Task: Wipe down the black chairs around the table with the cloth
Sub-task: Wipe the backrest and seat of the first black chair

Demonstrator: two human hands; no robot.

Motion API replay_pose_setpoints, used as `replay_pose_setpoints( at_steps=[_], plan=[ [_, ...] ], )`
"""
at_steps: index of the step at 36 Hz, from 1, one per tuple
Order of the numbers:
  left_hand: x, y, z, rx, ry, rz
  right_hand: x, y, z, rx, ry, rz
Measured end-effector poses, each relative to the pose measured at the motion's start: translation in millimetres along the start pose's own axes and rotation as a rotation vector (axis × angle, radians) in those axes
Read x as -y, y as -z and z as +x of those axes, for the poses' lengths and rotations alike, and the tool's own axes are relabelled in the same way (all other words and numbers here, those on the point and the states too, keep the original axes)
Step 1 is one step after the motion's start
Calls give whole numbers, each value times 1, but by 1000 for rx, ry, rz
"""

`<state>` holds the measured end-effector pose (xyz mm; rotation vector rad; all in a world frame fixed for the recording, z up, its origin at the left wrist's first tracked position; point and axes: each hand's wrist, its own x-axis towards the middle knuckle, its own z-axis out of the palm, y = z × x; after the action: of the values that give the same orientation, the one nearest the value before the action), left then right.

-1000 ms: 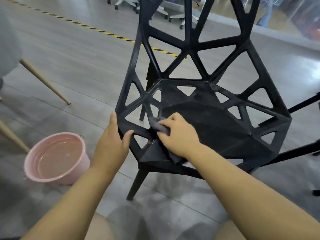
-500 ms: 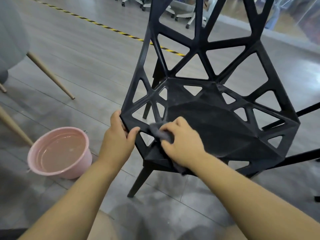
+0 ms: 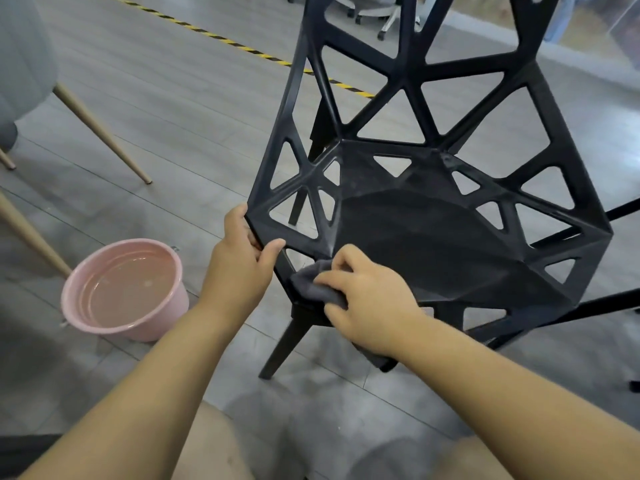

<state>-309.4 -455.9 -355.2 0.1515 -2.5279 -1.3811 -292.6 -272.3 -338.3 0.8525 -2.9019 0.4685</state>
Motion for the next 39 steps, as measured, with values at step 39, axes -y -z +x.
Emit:
replay_pose_setpoints(
  at_steps=[39],
  plan=[
    [-7,-60,-24,122,-613,538,-50,-27,-80,-519,14,-46]
  ],
)
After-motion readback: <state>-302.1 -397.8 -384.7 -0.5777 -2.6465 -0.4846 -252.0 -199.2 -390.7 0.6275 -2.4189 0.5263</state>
